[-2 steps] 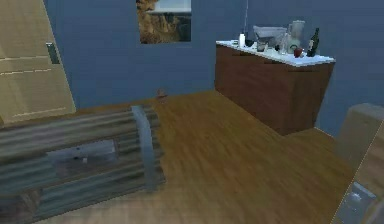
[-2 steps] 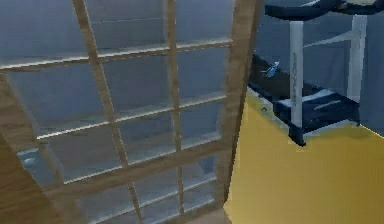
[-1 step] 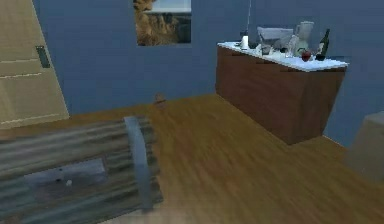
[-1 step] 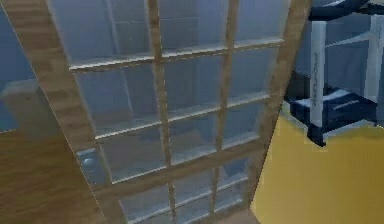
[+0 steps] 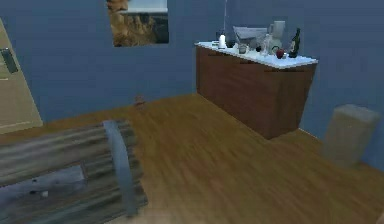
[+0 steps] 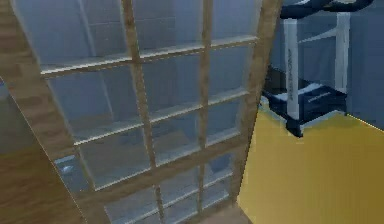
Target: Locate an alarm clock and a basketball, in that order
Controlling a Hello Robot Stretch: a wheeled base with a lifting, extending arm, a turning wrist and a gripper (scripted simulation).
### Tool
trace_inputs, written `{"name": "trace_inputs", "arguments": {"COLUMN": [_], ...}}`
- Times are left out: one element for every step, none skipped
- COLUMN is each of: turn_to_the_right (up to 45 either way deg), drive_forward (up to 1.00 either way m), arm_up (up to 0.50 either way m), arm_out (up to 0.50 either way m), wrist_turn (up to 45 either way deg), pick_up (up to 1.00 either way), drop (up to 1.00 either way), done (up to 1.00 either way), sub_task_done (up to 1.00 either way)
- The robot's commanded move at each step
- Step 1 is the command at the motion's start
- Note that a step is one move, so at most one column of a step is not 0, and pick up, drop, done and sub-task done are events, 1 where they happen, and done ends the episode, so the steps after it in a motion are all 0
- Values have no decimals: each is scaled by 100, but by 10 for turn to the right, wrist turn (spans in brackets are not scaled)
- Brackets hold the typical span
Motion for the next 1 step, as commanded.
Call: {"name": "trace_inputs", "arguments": {"turn_to_the_right": [0], "drive_forward": [100], "arm_up": [0], "arm_out": [0], "wrist_turn": [0], "pick_up": [0], "drop": [0], "done": [0], "sub_task_done": [0]}}
